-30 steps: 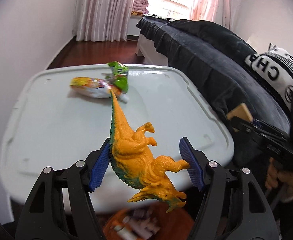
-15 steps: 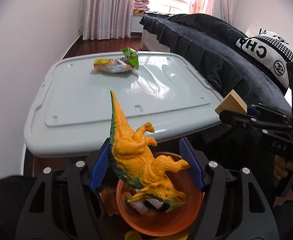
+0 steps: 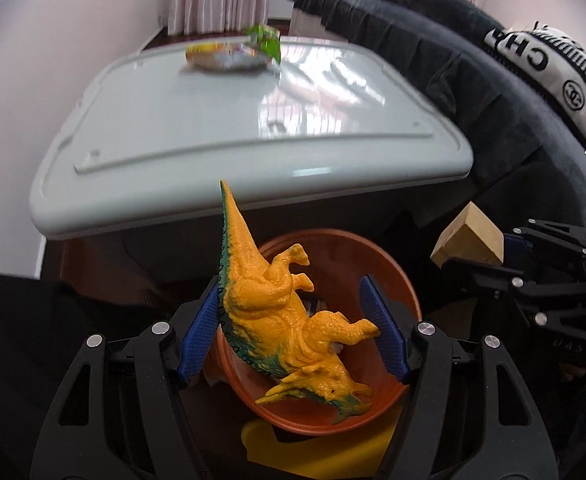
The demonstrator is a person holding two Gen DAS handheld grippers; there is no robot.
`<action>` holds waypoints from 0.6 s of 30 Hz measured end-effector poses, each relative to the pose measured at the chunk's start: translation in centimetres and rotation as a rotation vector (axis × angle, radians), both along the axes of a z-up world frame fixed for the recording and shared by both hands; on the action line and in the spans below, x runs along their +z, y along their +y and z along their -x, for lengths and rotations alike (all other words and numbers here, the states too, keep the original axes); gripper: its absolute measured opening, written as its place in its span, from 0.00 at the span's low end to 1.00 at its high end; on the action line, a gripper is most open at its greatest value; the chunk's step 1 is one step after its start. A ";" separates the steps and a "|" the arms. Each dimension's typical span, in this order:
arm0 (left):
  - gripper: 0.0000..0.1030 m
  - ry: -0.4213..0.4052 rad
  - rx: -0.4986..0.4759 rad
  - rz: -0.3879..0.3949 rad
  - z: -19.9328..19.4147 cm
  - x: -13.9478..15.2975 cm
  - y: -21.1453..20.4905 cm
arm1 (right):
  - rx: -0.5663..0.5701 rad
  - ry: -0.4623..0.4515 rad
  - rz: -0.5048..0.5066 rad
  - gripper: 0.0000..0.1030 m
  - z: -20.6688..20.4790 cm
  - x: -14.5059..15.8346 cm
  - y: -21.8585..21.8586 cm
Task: Collect trash
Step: 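Carry the dinosaur and block over the orange bucket and open both grippers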
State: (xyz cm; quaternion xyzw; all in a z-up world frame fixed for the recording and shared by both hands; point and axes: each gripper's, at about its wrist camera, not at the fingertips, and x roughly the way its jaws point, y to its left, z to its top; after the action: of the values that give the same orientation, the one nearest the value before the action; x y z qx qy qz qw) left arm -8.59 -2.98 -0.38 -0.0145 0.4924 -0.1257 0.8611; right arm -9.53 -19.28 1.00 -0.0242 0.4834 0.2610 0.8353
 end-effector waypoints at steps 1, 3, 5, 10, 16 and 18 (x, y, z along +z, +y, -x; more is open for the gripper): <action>0.65 0.019 0.001 -0.003 0.0 -0.6 0.0 | 0.002 0.010 0.005 0.34 0.0 -0.4 0.1; 0.65 0.042 0.001 -0.010 -0.1 -1.2 -0.1 | 0.004 0.031 0.017 0.34 -0.2 -1.1 0.2; 0.65 0.055 -0.001 -0.014 -0.2 -1.6 -0.2 | 0.000 0.046 0.026 0.34 -0.2 -1.7 0.2; 0.65 0.075 -0.003 -0.021 -0.1 -2.1 -0.2 | -0.005 0.071 0.027 0.34 -0.3 -2.4 0.2; 0.65 0.078 -0.003 -0.019 0.1 -2.2 -0.1 | 0.000 0.068 0.032 0.34 -0.1 -2.2 0.3; 0.65 0.077 -0.003 -0.020 -0.1 -2.2 -0.3 | 0.001 0.066 0.032 0.34 -0.1 -2.1 0.4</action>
State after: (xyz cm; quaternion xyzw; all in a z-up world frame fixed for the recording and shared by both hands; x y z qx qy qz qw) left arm -8.54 -3.28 -2.54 -0.0100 0.5266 -0.1213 0.8414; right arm -9.44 -18.89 -1.11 -0.0293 0.5150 0.2544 0.8181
